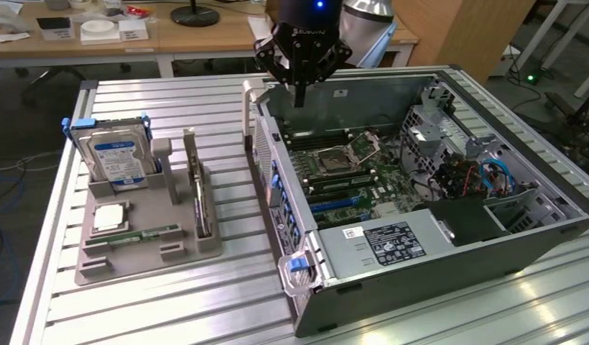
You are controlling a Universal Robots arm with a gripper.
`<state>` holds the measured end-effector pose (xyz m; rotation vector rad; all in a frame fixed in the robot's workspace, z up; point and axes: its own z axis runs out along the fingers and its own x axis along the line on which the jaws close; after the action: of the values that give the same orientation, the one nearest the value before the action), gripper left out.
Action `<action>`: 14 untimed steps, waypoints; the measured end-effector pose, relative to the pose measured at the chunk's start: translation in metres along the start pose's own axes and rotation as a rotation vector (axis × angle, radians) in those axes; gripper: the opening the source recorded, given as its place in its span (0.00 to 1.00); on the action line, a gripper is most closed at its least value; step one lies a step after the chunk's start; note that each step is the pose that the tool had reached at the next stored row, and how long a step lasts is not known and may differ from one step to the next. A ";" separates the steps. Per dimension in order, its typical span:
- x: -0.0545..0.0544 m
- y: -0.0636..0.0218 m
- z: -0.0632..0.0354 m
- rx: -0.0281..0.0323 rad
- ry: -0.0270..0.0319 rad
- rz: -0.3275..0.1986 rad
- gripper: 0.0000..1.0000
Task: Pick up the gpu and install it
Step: 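Reach for the gpu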
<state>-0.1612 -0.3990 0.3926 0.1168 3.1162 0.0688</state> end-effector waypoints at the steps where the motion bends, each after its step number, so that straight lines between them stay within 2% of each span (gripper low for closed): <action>1: 0.000 0.0000 0.0000 0.0000 0.0001 0.000 0.11; 14: 0.006 -0.0005 0.0001 0.0001 0.0020 0.000 0.11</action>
<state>-0.1672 -0.3990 0.3923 0.1169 3.1182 0.0688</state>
